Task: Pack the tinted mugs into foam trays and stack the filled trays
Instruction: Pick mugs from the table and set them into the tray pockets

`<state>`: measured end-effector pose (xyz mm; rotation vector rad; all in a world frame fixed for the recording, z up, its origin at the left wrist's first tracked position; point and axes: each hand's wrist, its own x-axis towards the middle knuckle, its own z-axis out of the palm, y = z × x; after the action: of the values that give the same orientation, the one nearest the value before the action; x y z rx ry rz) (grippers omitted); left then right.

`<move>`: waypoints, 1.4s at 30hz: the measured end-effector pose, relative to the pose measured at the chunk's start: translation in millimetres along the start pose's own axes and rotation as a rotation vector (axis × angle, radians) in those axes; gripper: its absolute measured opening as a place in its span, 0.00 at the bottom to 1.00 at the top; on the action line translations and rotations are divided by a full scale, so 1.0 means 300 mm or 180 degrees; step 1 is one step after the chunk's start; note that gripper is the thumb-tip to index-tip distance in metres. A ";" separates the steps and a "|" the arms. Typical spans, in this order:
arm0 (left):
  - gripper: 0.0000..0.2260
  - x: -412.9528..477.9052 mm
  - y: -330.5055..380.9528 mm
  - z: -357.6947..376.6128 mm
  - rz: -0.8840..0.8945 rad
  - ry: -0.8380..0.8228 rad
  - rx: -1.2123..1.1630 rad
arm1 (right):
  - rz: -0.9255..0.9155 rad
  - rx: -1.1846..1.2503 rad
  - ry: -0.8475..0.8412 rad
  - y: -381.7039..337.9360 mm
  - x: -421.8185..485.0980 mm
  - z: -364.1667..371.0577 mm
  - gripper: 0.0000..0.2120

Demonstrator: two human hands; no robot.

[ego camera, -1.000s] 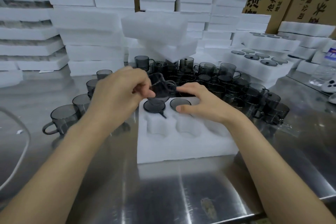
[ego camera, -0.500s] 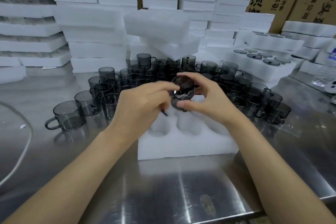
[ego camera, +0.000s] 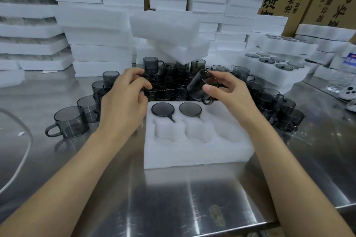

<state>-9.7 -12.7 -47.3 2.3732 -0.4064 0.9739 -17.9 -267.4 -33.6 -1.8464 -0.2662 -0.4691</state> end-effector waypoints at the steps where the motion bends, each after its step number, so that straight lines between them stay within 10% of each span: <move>1: 0.11 0.003 -0.010 -0.004 -0.0059 -0.0005 0.0056 | 0.0046 -0.0045 -0.0014 0.000 0.000 -0.010 0.21; 13: 0.16 0.008 -0.050 0.002 -0.0260 -0.0124 0.0483 | 0.0061 -0.1992 -0.0050 0.008 -0.029 -0.094 0.22; 42: 0.18 -0.005 -0.041 0.017 -0.0218 -0.0528 0.0944 | 0.0310 -0.1630 -0.0889 0.011 -0.030 -0.127 0.22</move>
<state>-2.3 -5.6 -56.1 2.7282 -0.2532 0.8583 -31.6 -304.0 -30.3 -2.4189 -0.2575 -0.2189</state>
